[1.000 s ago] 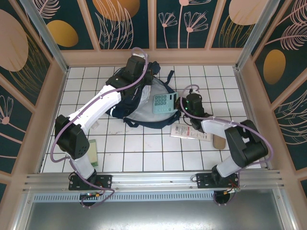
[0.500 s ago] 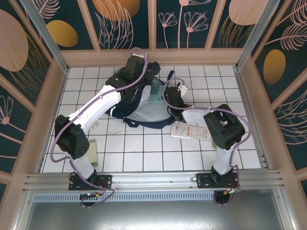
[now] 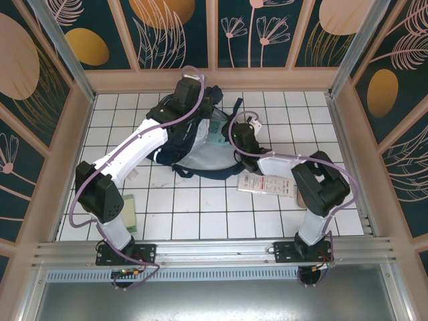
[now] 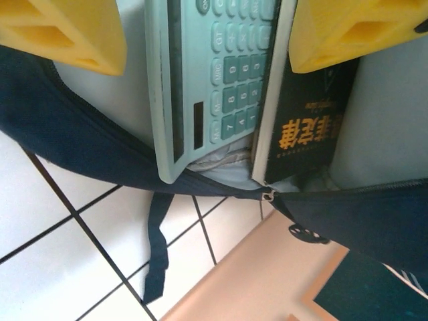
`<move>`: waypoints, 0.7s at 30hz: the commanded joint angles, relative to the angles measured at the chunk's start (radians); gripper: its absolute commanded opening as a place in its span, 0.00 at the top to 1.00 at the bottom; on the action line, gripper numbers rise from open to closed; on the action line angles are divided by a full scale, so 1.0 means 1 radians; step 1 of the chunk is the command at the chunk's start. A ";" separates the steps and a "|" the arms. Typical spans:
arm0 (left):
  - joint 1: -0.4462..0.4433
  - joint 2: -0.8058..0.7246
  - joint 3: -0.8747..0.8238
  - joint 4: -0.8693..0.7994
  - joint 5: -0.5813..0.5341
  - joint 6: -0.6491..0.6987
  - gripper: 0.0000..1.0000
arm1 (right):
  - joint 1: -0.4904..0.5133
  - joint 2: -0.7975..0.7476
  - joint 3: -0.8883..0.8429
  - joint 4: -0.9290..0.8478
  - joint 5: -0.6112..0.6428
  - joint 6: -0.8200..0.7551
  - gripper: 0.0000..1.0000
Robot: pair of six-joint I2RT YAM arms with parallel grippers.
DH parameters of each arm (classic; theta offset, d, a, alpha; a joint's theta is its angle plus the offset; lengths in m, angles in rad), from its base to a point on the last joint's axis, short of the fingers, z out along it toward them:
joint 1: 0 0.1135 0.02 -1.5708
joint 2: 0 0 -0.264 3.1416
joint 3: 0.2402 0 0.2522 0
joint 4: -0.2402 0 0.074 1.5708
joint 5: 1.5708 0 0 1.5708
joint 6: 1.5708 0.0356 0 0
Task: Pack the student bag
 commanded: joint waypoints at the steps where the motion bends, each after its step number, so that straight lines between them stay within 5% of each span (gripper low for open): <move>1: 0.022 -0.080 -0.011 0.037 -0.070 0.023 0.93 | -0.023 -0.099 -0.010 -0.046 -0.075 -0.084 0.32; 21: 0.020 -0.095 -0.112 0.045 -0.054 0.005 0.96 | -0.126 -0.523 -0.362 -0.115 -0.196 -0.262 0.21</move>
